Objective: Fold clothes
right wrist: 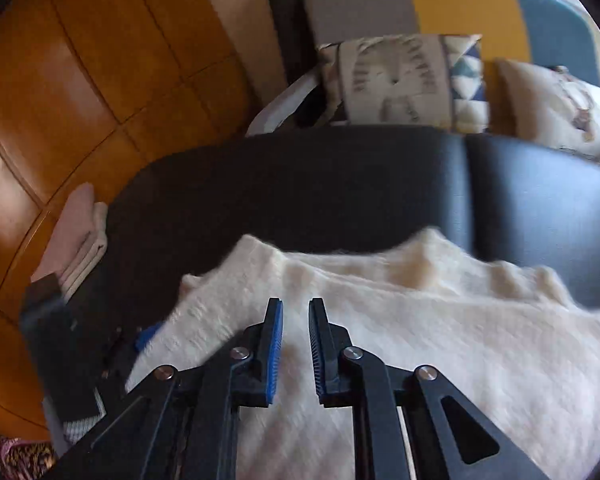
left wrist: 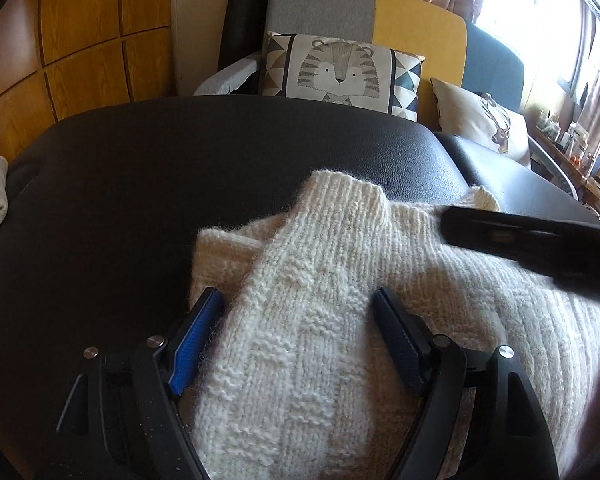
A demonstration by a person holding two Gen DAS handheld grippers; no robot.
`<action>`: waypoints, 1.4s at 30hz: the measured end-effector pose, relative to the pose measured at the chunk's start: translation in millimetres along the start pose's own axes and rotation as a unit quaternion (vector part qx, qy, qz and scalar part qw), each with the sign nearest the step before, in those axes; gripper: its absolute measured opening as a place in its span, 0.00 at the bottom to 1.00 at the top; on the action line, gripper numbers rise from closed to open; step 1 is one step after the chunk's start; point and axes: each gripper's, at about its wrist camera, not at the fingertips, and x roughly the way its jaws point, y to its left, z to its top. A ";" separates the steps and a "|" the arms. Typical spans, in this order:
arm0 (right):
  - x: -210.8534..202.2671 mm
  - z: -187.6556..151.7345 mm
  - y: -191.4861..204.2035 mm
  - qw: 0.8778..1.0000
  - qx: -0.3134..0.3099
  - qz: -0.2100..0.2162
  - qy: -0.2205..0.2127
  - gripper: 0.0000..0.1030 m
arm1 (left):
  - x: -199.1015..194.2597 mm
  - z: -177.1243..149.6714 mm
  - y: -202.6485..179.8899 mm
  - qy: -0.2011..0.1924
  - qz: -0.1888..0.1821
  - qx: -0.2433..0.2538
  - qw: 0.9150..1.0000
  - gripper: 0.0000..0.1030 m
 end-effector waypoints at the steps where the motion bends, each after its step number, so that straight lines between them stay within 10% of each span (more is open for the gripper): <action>1: 9.4 2.9 3.3 1.000 -0.015 0.005 0.009 0.12 | 0.5 -0.4 0.2 0.000 -0.001 -0.001 1.000 0.78; 8: 60.9 12.7 8.5 0.995 -0.052 0.009 0.080 0.10 | 3.2 -0.3 -0.9 -0.002 -0.001 0.000 1.000 0.78; 42: 69.7 11.6 9.4 0.999 -0.040 0.005 0.035 0.06 | -2.7 -8.0 11.2 0.000 -0.006 0.009 1.000 0.78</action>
